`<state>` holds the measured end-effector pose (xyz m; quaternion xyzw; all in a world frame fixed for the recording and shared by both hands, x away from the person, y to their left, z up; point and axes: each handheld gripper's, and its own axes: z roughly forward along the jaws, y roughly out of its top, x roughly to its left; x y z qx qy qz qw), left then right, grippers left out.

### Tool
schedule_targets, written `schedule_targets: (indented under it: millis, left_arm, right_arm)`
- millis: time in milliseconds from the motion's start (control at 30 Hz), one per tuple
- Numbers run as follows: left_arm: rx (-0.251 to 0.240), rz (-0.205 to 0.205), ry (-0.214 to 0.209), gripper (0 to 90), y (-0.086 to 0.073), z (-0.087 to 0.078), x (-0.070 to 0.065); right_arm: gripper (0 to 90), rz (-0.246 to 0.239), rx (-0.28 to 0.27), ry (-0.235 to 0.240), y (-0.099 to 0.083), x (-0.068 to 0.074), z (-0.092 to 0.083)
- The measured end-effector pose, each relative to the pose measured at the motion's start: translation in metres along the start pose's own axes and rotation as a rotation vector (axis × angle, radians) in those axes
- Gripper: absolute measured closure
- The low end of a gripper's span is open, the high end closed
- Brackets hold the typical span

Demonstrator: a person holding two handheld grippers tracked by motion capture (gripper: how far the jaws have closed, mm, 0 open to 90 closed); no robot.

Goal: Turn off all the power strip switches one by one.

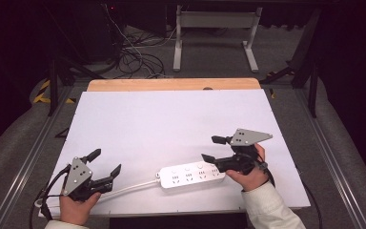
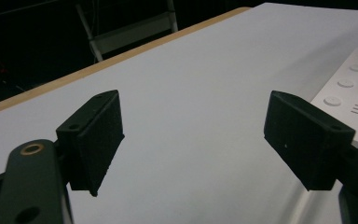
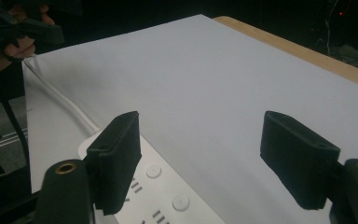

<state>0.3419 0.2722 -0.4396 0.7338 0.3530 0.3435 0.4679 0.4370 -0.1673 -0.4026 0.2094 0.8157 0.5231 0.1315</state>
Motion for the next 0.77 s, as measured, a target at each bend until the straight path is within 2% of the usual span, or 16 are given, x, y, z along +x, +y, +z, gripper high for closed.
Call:
schedule_targets:
  millis: [167,467,633,667,767]
  left_arm:
    - [-0.001,0.004,0.0,20.2,0.0,-0.001,-0.001]
    - [0.0,0.004,0.001,20.2,-0.001,-0.006,0.0]
    - [0.021,0.038,0.0,20.1,-0.001,-0.005,0.0]
    - [0.025,0.029,-0.006,20.0,-0.001,-0.004,-0.001]
    - [0.032,0.038,-0.006,19.8,-0.001,-0.003,0.0]
  right_arm:
    - [27.8,0.012,-0.015,-0.018,-0.017,-0.007,-0.013]
    - [24.4,0.034,-0.004,-0.056,-0.052,-0.015,-0.03]
    - [25.0,0.09,0.022,-0.064,-0.068,-0.021,-0.038]
    - [25.0,0.099,0.019,-0.064,-0.069,-0.022,-0.04]
    - [24.9,0.139,0.02,-0.052,-0.073,-0.024,-0.043]
